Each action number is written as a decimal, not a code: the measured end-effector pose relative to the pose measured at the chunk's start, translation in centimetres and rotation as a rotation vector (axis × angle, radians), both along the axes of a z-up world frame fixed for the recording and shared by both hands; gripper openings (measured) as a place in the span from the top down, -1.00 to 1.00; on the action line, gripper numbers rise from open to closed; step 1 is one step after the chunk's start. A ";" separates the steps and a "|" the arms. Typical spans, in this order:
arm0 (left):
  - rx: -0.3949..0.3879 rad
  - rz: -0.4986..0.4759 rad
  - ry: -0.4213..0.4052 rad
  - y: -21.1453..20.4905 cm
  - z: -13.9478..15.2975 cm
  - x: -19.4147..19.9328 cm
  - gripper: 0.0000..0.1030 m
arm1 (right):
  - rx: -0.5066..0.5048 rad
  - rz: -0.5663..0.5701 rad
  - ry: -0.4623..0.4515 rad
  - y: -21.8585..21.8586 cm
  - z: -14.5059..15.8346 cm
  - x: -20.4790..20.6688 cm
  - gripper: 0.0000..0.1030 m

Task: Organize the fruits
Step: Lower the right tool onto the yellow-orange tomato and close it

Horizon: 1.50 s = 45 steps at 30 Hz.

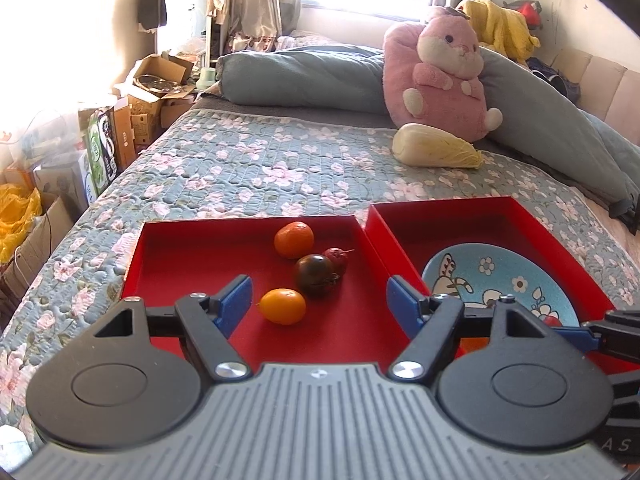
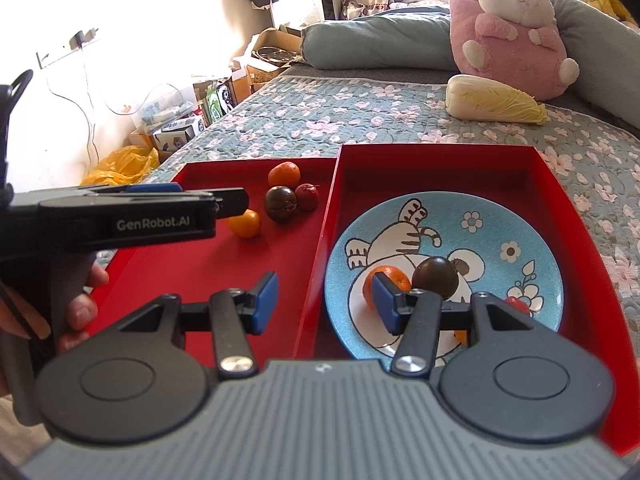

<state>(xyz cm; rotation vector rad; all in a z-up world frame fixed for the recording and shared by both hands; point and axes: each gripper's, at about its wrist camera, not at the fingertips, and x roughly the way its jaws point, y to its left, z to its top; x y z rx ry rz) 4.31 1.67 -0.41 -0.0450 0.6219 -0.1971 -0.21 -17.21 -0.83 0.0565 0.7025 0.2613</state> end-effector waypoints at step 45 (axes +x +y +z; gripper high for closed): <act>-0.027 0.311 0.113 6.8 -1.6 3.2 -0.53 | 0.022 0.103 0.055 9.7 -2.5 6.6 -0.05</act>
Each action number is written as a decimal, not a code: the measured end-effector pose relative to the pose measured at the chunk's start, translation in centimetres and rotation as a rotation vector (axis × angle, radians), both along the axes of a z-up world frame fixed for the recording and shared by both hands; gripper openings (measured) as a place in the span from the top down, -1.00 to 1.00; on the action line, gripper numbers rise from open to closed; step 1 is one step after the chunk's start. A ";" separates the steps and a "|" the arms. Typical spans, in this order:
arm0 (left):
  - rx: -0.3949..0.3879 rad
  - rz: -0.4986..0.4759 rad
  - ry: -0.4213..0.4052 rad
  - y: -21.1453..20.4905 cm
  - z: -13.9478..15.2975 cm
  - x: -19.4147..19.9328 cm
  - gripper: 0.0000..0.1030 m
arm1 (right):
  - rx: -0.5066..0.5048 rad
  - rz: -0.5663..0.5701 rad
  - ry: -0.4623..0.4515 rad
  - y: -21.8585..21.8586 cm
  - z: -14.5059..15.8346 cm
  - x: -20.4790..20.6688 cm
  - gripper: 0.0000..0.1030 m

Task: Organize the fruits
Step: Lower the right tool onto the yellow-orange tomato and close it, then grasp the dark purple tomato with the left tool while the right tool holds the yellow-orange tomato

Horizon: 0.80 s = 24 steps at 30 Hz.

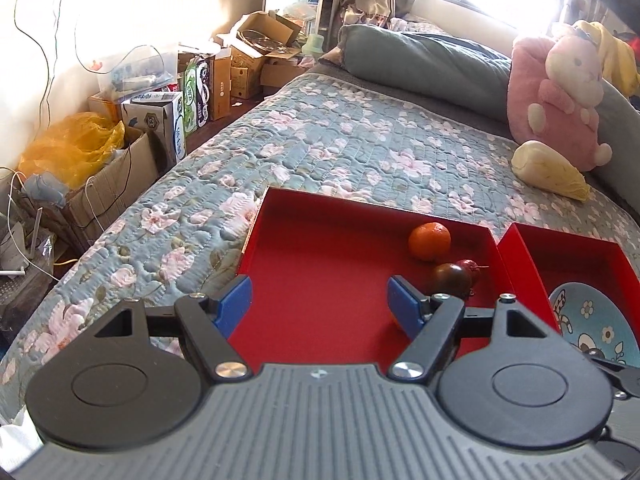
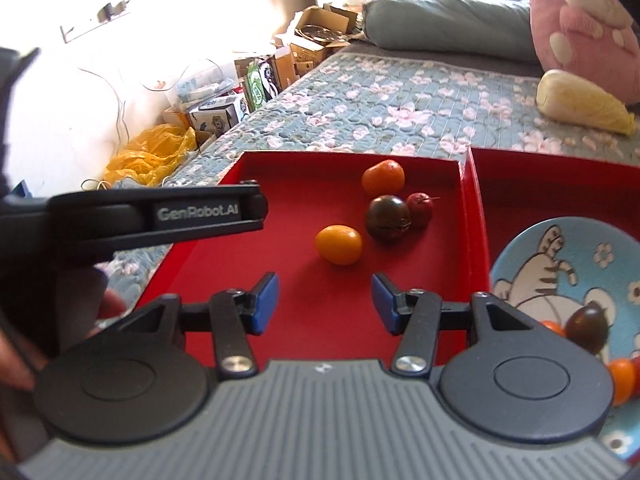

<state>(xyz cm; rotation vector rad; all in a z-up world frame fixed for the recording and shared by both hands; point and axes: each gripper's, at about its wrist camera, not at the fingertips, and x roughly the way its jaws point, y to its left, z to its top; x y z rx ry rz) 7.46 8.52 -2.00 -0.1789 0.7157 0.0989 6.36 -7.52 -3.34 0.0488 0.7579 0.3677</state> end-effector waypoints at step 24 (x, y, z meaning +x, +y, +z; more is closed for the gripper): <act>-0.052 0.008 0.008 0.1 -0.8 1.9 -0.53 | -0.060 -0.016 0.015 1.6 -1.3 1.9 0.25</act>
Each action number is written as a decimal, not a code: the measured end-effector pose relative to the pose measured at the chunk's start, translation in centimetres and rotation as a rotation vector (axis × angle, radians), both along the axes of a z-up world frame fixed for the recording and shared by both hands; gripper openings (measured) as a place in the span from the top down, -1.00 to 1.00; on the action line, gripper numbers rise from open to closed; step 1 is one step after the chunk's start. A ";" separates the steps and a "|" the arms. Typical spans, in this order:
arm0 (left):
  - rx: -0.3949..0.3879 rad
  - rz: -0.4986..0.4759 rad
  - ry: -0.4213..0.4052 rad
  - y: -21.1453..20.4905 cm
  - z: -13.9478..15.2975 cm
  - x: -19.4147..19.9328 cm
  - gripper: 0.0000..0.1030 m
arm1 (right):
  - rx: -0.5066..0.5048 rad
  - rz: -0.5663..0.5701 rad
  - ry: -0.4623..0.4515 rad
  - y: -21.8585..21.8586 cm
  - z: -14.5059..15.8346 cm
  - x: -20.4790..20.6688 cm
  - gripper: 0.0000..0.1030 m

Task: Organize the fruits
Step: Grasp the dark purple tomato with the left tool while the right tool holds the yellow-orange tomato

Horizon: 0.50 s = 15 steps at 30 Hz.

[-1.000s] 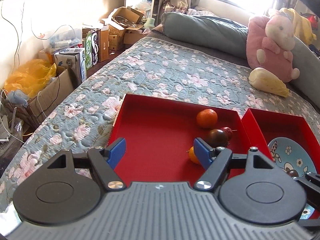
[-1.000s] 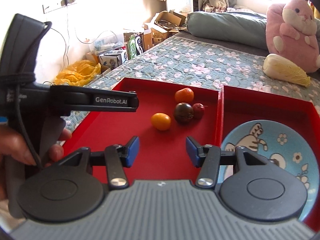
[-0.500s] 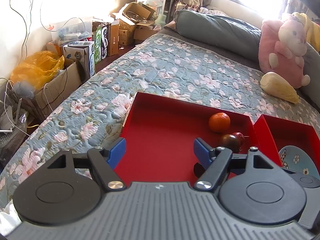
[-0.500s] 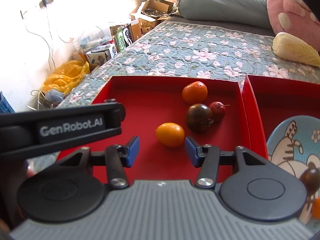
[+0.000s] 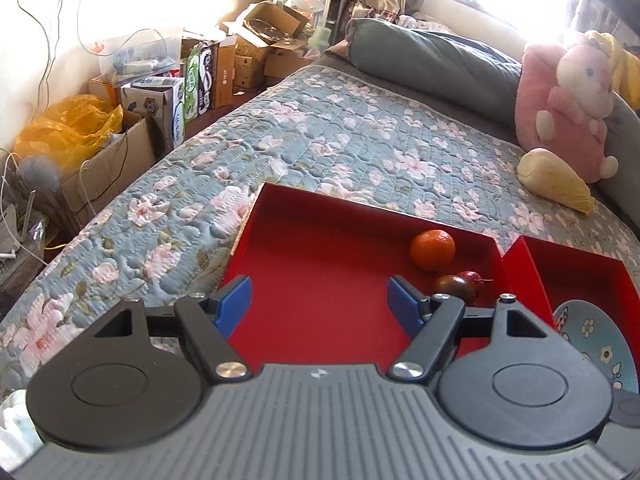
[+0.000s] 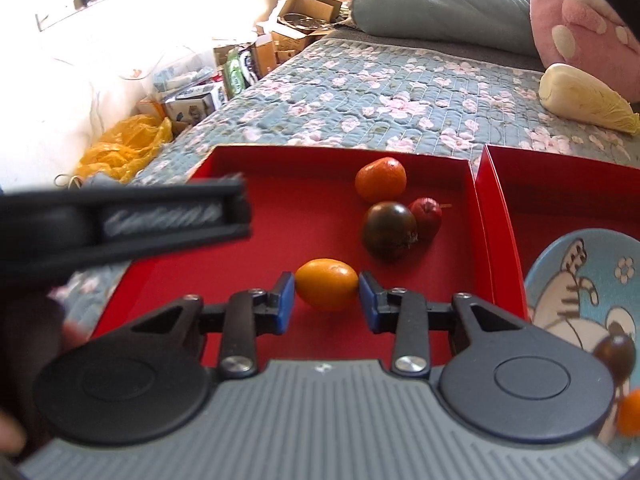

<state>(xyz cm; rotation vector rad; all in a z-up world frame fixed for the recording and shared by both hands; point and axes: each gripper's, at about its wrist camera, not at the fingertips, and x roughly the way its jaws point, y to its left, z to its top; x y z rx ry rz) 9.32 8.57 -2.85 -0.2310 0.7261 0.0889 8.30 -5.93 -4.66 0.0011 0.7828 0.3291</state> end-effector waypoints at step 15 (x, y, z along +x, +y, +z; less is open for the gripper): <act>0.046 -0.304 -0.023 -6.2 -1.5 2.2 -0.64 | 0.022 0.043 -0.114 -6.4 3.5 -10.1 0.26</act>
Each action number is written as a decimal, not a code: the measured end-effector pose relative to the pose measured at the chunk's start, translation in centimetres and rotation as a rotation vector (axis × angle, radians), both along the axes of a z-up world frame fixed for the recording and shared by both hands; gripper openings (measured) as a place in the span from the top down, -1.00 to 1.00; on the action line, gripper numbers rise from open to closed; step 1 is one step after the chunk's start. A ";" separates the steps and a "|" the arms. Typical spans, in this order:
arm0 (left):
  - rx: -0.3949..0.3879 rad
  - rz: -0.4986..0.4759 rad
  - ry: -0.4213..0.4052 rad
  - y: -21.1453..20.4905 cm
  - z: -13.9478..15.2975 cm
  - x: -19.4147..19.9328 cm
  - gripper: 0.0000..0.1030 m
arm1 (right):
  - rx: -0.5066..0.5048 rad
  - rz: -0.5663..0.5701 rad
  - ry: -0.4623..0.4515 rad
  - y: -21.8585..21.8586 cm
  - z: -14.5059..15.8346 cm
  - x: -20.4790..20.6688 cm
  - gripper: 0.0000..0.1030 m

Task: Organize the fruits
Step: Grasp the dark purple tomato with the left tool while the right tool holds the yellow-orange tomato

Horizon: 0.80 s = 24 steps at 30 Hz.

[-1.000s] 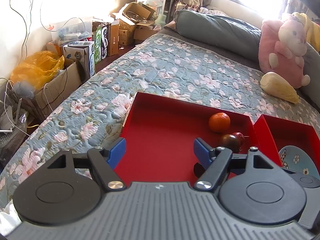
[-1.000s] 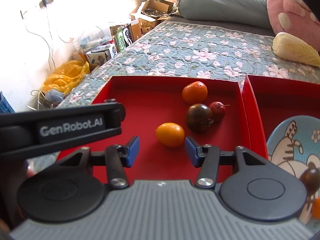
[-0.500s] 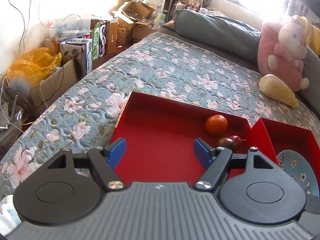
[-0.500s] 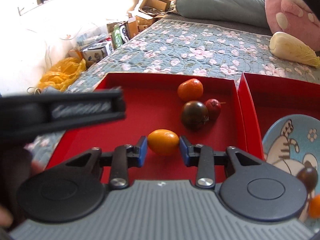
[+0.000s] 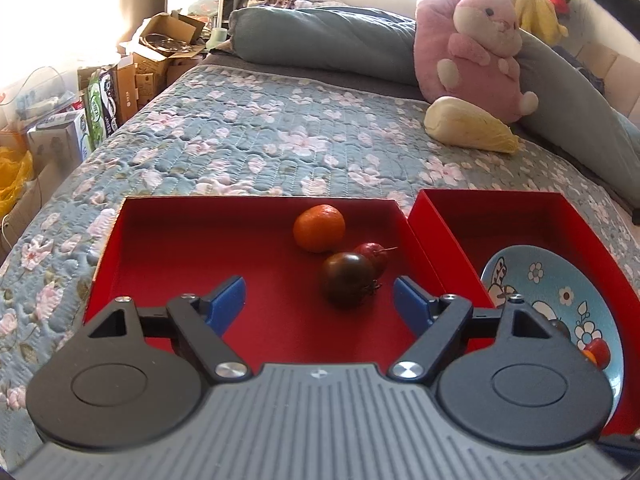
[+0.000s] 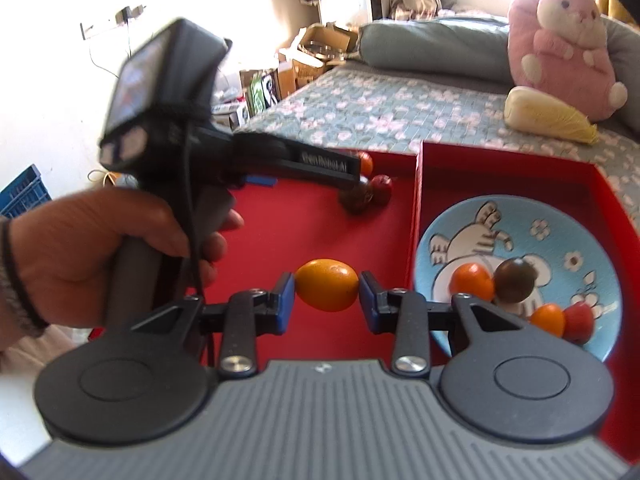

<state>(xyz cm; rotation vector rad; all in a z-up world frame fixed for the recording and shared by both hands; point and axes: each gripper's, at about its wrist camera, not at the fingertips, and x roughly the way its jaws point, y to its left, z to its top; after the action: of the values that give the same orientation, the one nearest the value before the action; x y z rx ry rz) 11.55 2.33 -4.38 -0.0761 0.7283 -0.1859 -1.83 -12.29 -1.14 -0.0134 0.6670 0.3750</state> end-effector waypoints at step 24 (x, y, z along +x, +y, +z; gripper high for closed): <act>0.056 -0.076 -0.003 -2.2 -2.7 2.8 0.04 | 0.052 -0.006 -0.015 -2.0 1.4 -0.7 0.26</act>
<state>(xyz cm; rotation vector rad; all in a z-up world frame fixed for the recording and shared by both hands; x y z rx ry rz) 14.37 0.15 -7.06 0.0052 0.7338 -0.2378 -2.53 -14.25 0.25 0.0348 0.6422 0.3863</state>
